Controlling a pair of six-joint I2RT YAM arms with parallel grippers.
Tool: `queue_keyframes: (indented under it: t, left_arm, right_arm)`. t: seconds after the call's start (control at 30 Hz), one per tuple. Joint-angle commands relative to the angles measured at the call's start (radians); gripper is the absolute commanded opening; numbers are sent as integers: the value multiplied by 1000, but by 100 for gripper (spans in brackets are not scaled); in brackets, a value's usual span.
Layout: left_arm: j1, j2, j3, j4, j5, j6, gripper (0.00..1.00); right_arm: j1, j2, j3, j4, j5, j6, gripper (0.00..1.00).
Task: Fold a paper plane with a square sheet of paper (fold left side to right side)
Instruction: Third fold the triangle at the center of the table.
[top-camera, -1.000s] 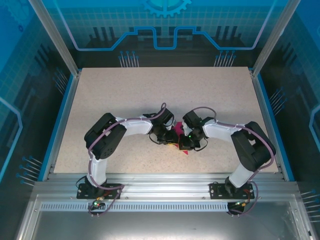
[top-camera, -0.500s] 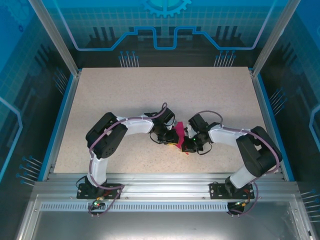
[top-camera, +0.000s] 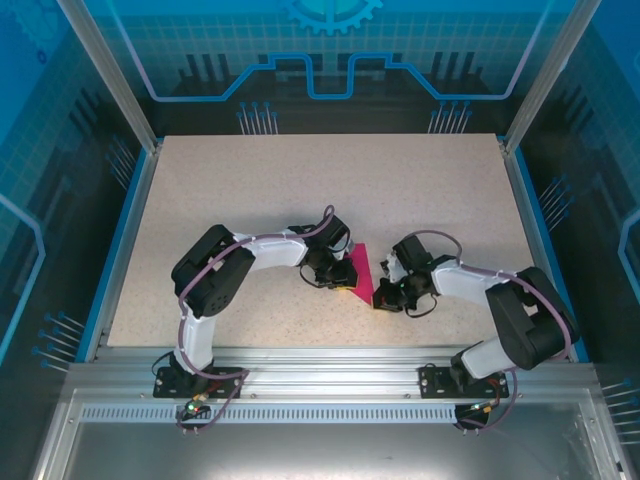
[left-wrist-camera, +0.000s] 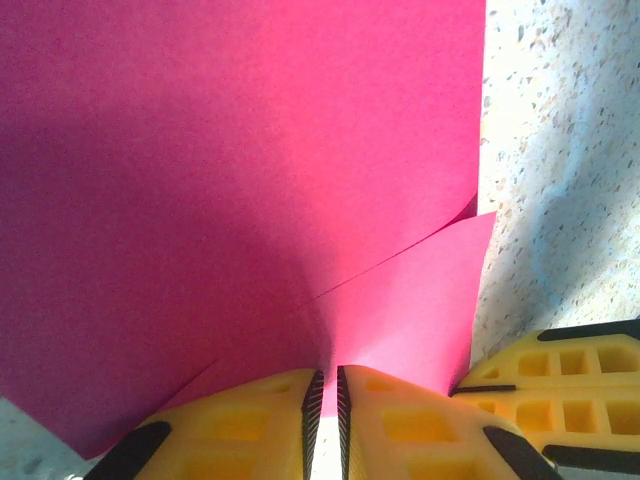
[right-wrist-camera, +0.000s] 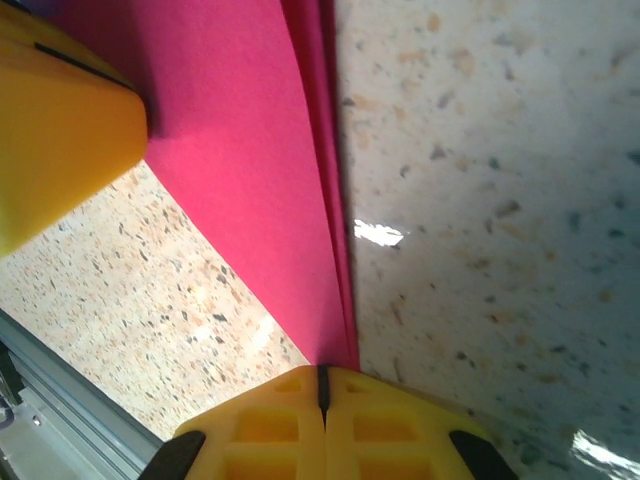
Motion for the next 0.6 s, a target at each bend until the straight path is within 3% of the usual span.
queue_keyframes:
  t: [0.0, 0.2, 0.37, 0.57]
  left_arm:
    - [24, 51, -11, -79, -122, 29, 20]
    - [24, 30, -9, -61, -97, 28, 21]
    - [26, -43, 23, -64, -40, 31, 26]
    - [65, -191, 30, -76, 14, 34, 43]
  right_arm:
    - [-33, -9, -52, -204, 90, -5, 3]
    - [-33, -47, -37, -235, 99, -22, 3]
    - [-36, -202, 18, -277, 87, -81, 8]
    - [-42, -187, 147, -276, 55, -181, 31]
